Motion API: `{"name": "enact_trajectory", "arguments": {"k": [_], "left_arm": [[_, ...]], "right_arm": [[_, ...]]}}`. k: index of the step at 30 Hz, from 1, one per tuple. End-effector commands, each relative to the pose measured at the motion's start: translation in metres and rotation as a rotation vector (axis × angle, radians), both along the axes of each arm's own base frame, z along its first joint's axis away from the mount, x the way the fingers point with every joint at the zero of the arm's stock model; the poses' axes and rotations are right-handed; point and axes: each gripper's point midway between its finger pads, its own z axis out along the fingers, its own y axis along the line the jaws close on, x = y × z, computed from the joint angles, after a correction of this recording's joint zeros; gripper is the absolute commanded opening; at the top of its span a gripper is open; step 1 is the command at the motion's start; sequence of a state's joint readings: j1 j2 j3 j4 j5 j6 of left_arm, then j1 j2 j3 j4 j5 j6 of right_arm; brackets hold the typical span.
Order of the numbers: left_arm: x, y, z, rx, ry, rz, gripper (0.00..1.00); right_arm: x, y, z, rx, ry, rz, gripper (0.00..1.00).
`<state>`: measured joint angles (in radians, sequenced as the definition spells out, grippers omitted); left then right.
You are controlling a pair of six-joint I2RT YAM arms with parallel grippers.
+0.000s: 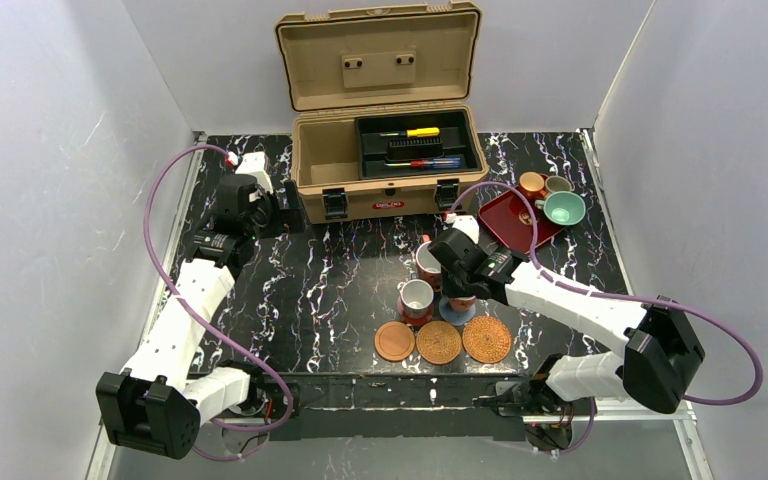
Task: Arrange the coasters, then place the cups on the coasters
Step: Place the cup on the coaster.
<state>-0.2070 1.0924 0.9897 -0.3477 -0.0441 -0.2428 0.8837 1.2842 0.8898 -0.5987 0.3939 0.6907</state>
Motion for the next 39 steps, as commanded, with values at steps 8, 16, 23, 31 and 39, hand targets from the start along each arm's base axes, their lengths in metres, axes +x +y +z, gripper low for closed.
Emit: {"name": "enact_trajectory", "arguments": {"k": [8,16,23,31,39], "left_arm": [[-0.002,-0.003,0.001,-0.001,0.006,-0.013,0.99],[-0.002,-0.003,0.001,-0.001,0.005,-0.013,0.99],[-0.002,-0.003,0.002,-0.002,0.003,-0.013,0.99],[-0.002,-0.003,0.002,-0.002,0.002,-0.013,0.99],[-0.002,-0.003,0.002,-0.001,0.001,-0.012,0.99]], "right_arm": [[-0.003,-0.017,0.007,-0.028,-0.016,-0.100,0.01],[-0.005,-0.014,0.008,-0.010,-0.017,-0.120,0.01],[-0.006,-0.010,0.009,-0.011,-0.019,-0.112,0.01],[-0.010,-0.006,0.010,-0.006,-0.015,-0.114,0.01],[-0.009,0.000,0.011,0.001,-0.023,-0.104,0.01]]}}
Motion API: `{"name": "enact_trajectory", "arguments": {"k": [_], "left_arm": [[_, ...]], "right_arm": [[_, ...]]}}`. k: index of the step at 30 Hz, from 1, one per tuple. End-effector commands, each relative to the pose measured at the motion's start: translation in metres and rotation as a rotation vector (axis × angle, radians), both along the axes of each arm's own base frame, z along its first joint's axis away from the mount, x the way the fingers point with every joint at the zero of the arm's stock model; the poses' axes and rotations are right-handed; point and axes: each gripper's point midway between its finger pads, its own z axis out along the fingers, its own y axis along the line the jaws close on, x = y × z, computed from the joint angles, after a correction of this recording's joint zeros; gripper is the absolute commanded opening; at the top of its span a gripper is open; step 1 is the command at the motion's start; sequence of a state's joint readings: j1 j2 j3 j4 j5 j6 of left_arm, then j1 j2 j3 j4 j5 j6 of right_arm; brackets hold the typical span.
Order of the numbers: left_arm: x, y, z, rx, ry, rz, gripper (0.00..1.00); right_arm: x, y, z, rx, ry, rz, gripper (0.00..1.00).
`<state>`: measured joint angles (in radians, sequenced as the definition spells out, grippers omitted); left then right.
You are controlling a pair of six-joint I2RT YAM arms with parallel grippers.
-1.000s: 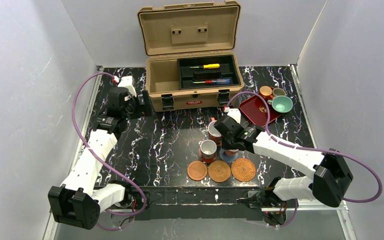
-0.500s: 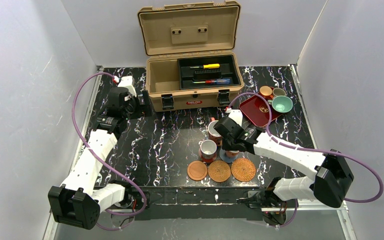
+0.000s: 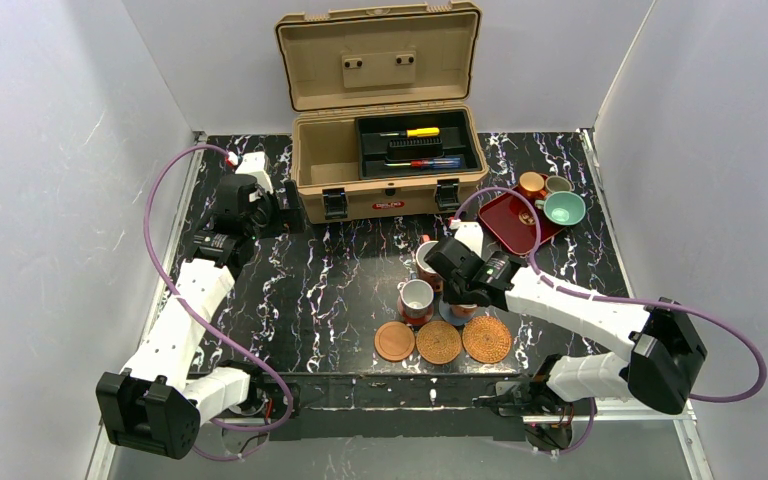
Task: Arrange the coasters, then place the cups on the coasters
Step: Place the cup on the coaster.
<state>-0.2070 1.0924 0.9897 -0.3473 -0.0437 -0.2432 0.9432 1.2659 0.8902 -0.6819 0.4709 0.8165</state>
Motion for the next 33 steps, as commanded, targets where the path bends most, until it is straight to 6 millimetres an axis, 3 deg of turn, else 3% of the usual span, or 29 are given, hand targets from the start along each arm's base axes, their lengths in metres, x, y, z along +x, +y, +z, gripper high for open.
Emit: {"name": "enact_trajectory", "arguments": {"k": [1,33], "left_arm": [[-0.0016,-0.0027,0.0021,-0.001,0.002,-0.012,0.99],[-0.0013,-0.0024,0.0010,0.002,0.005,-0.011,0.99]], "right_arm": [[0.0056,0.0081,0.0107,0.024,-0.028,-0.022,0.01],[0.0139,0.0139,0.0150,0.029,-0.064,-0.027,0.01]]}}
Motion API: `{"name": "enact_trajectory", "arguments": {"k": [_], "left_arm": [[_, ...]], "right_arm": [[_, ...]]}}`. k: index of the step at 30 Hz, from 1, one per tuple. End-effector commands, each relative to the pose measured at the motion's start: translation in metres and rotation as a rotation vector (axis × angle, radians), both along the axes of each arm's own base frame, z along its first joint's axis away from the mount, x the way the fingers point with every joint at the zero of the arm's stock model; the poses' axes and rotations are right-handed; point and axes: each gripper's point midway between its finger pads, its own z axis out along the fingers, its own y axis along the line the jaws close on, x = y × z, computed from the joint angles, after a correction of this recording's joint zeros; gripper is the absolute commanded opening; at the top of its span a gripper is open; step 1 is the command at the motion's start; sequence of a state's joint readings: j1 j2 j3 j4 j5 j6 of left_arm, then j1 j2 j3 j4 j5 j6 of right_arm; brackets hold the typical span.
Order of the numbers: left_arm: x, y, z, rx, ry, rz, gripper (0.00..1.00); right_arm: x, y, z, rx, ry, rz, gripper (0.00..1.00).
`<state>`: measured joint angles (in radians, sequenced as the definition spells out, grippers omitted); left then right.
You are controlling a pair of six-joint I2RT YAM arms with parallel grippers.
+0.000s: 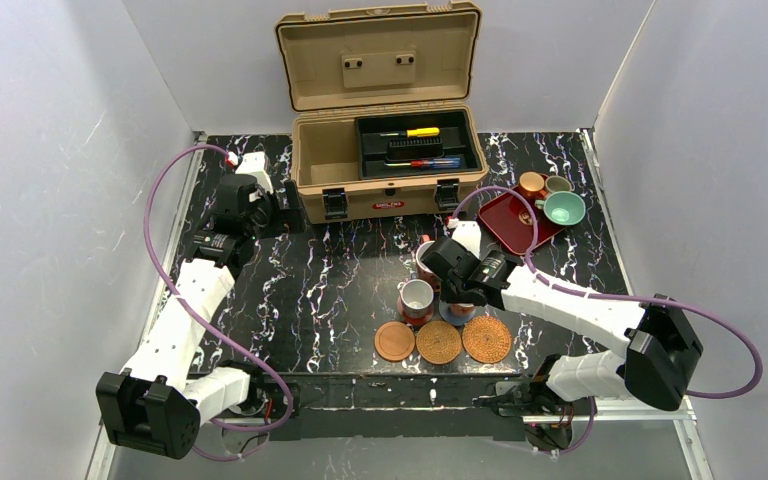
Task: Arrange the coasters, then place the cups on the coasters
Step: Place the cup on the coaster, then pick up the cup from the tray.
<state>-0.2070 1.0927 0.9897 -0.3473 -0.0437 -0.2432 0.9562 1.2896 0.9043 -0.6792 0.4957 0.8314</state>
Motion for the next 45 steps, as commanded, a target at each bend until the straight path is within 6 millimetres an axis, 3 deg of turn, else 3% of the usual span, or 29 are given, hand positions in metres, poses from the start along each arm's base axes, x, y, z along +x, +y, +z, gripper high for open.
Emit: {"name": "enact_trajectory", "arguments": {"k": [1,9,19,25,32,38,45], "left_arm": [[-0.001,-0.002,0.001,0.001,0.005,-0.011,0.99],[-0.001,-0.002,0.001,0.002,0.006,-0.011,0.99],[-0.002,-0.002,0.001,0.005,0.006,-0.011,0.99],[-0.002,-0.002,0.001,0.003,0.006,-0.010,0.99],[-0.002,-0.003,0.000,0.000,0.008,-0.013,0.99],[-0.002,-0.003,0.001,-0.004,0.005,-0.013,0.99],[-0.002,-0.005,0.001,-0.010,0.005,-0.020,0.99]], "right_arm": [[0.011,0.010,0.015,0.039,-0.052,-0.016,0.01],[0.010,0.009,0.014,0.041,-0.050,-0.023,0.01],[0.010,0.008,0.018,0.042,-0.057,-0.027,0.24],[0.009,0.005,0.025,0.045,-0.066,-0.018,0.31],[0.008,-0.004,0.048,0.051,-0.114,0.000,0.44],[0.012,-0.010,0.087,0.073,-0.195,0.036,0.55],[0.036,-0.034,0.125,-0.021,-0.272,0.031,0.65]]}}
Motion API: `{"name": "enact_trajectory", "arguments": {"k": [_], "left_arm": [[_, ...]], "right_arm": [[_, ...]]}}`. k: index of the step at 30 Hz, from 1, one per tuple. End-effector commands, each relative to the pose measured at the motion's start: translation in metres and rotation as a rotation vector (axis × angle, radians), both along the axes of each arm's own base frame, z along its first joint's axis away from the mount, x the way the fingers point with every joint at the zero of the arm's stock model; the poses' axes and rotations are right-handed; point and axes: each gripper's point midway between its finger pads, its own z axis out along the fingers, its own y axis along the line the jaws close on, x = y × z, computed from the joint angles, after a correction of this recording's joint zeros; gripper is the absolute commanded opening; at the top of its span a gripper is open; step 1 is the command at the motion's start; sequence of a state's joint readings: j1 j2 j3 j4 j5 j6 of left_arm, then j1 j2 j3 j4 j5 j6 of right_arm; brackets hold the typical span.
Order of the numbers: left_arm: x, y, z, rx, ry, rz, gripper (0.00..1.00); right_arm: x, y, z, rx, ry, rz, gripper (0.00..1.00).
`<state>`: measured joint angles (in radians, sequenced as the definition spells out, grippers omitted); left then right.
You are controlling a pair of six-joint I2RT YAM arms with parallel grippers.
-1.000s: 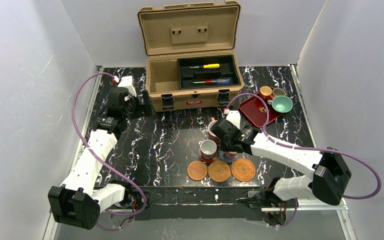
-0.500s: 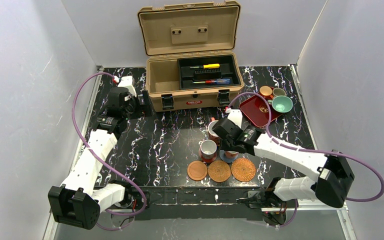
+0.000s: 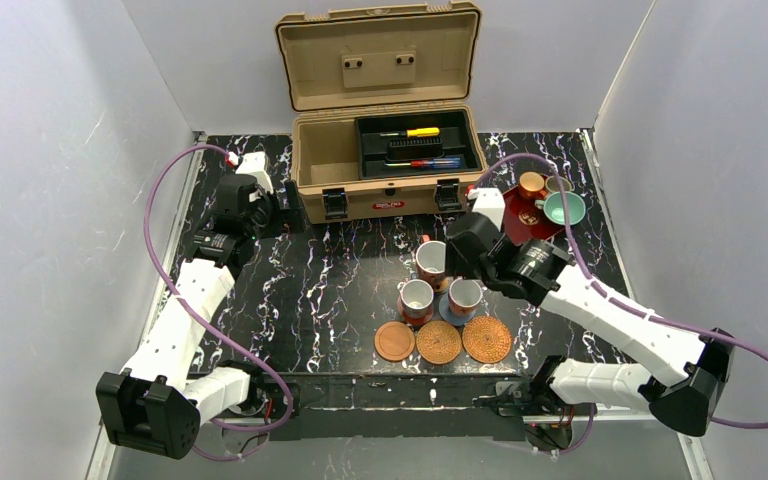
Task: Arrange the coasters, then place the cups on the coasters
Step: Pick up the cup from the tray.
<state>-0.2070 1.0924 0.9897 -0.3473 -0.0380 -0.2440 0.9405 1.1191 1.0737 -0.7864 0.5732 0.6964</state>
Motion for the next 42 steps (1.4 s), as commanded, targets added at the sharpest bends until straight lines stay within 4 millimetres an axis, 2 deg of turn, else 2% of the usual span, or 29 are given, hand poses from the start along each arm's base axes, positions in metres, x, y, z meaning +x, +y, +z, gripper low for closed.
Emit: {"name": "enact_trajectory", "arguments": {"k": [1,6,10,14,19,22,26,31,36,42], "left_arm": [[-0.002,-0.004,0.001,-0.005,0.003,-0.015,0.99],[-0.002,-0.002,0.002,0.002,-0.001,-0.009,0.99],[-0.002,-0.003,0.002,-0.001,-0.001,-0.013,0.99],[-0.002,-0.003,0.003,-0.004,-0.003,-0.014,0.99],[-0.003,-0.004,0.005,-0.012,-0.008,-0.018,0.99],[-0.003,-0.006,0.006,-0.017,-0.010,-0.024,0.99],[-0.004,-0.006,0.008,-0.021,-0.016,-0.022,0.99],[-0.003,-0.008,0.008,-0.028,-0.021,-0.035,0.99],[-0.003,-0.007,0.006,-0.022,-0.016,-0.029,0.99],[-0.003,-0.008,0.005,-0.027,-0.008,-0.034,0.99]], "right_arm": [[0.024,-0.026,0.032,-0.090,-0.070,-0.025,0.66],[0.049,-0.052,0.034,-0.087,-0.029,-0.035,0.66],[0.073,-0.094,0.027,-0.119,-0.015,-0.130,0.69],[0.103,-0.127,0.022,-0.091,-0.034,-0.216,0.70],[0.146,-0.171,0.006,-0.068,-0.046,-0.320,0.69],[0.168,-0.211,-0.004,-0.139,-0.038,-0.426,0.68],[0.196,-0.247,-0.019,-0.176,-0.006,-0.483,0.68],[0.219,-0.268,-0.028,-0.279,0.055,-0.469,0.69],[0.229,-0.292,-0.046,-0.451,0.164,-0.451,0.70],[0.241,-0.293,-0.072,-0.483,0.266,-0.386,0.68]]}}
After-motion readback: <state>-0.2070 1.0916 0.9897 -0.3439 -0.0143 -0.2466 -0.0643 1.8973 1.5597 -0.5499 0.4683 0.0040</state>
